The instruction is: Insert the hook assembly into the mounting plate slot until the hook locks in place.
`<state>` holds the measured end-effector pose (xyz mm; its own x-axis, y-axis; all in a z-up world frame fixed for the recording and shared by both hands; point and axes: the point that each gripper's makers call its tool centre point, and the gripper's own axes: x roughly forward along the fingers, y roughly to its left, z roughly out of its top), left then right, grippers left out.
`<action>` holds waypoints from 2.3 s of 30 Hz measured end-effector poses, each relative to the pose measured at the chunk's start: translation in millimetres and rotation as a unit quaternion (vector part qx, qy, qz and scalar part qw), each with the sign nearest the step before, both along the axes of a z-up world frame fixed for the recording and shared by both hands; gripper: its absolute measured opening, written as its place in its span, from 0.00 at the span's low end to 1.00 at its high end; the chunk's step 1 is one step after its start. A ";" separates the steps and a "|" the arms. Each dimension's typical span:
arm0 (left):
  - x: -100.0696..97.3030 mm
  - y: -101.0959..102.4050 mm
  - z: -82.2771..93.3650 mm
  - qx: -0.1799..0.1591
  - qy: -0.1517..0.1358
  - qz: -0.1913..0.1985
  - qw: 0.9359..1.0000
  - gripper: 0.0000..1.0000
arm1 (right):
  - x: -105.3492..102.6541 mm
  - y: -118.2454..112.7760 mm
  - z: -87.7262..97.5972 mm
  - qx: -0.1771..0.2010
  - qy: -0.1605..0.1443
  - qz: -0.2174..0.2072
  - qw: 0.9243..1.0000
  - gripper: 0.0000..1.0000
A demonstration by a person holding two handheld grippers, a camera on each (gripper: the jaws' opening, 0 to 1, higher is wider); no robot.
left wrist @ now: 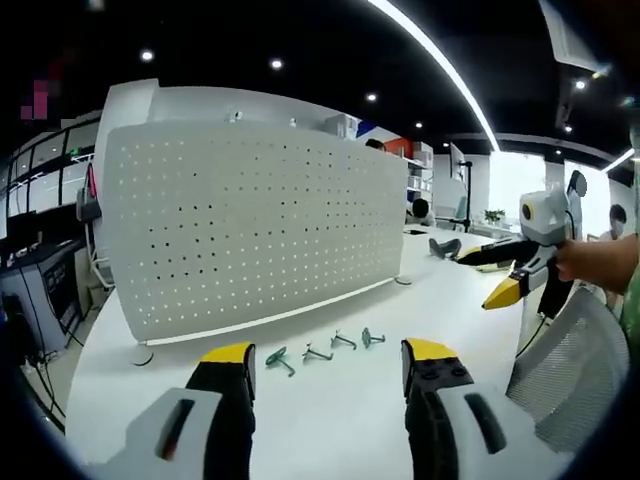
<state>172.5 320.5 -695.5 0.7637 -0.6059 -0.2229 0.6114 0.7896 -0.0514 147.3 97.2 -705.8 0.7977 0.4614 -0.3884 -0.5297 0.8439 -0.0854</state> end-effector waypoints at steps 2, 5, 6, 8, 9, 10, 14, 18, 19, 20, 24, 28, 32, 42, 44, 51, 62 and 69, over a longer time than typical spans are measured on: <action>5.4 0.8 -4.2 0.009 0.003 -0.004 1.000 0.55 | -0.3 -1.1 -0.7 0.000 0.001 -0.003 1.000 0.88; 14.6 2.7 -7.3 0.013 0.004 -0.005 1.000 0.54 | -1.1 -3.6 -2.0 -0.002 0.003 -0.008 1.000 0.88; 16.8 2.6 -8.3 0.014 0.004 -0.007 1.000 0.54 | -1.3 -4.8 -2.8 -0.003 0.005 -0.010 1.000 0.88; 23.0 3.8 -13.6 0.022 0.005 -0.010 1.000 0.50 | -1.1 -6.3 -3.5 -0.003 0.006 -0.013 1.000 0.88; 25.6 4.4 -15.8 0.025 0.006 -0.011 1.000 0.50 | -0.9 -6.6 -3.8 -0.004 0.006 -0.014 1.000 0.88; 29.6 5.0 -18.2 0.025 0.009 -0.011 1.000 0.50 | -0.8 -6.8 -4.2 -0.004 0.007 -0.014 1.000 0.87; 42.3 7.1 -27.8 0.024 0.021 -0.010 0.999 0.49 | 0.5 -6.8 -4.8 -0.006 0.009 -0.018 1.000 0.87; 50.6 6.2 -32.1 0.027 0.021 -0.012 0.999 0.47 | 0.1 -4.8 -5.1 -0.009 0.010 -0.018 1.000 0.87; 53.7 5.6 -34.5 0.030 0.022 -0.014 0.999 0.46 | -0.1 -4.5 -5.4 -0.010 0.010 -0.018 1.000 0.87; 56.6 4.9 -36.3 0.032 0.023 -0.015 0.999 0.46 | -0.2 -4.4 -5.8 -0.010 0.010 -0.019 1.000 0.87; 66.5 4.2 -43.8 0.033 0.030 -0.013 0.999 0.45 | -1.2 -2.9 -8.4 -0.010 0.015 -0.020 1.000 0.87; 75.3 3.5 -52.3 0.039 0.037 -0.013 0.998 0.44 | -2.5 -1.6 -10.6 -0.013 0.018 -0.020 1.000 0.87; 84.5 4.6 -62.7 0.048 0.043 -0.015 0.998 0.41 | -2.8 -2.6 -12.2 -0.015 0.022 -0.022 0.999 0.86; 98.9 1.7 -83.8 0.065 0.058 -0.024 0.996 0.37 | -1.9 -6.9 -15.7 -0.021 0.030 -0.029 0.999 0.86; 103.0 -0.3 -86.9 0.070 0.058 -0.028 0.995 0.36 | -1.7 -7.9 -16.8 -0.024 0.032 -0.031 0.999 0.86; 115.6 -3.4 -100.3 0.075 0.065 -0.031 0.995 0.33 | -1.8 -13.0 -22.4 -0.030 0.044 -0.039 0.998 0.86; 131.4 -9.6 -115.0 0.084 0.064 -0.040 0.994 0.26 | 1.1 -17.8 -24.9 -0.034 0.049 -0.049 0.997 0.85; 137.9 -10.6 -126.0 0.092 0.070 -0.043 0.992 0.22 | 2.3 -21.6 -26.9 -0.038 0.054 -0.054 0.996 0.85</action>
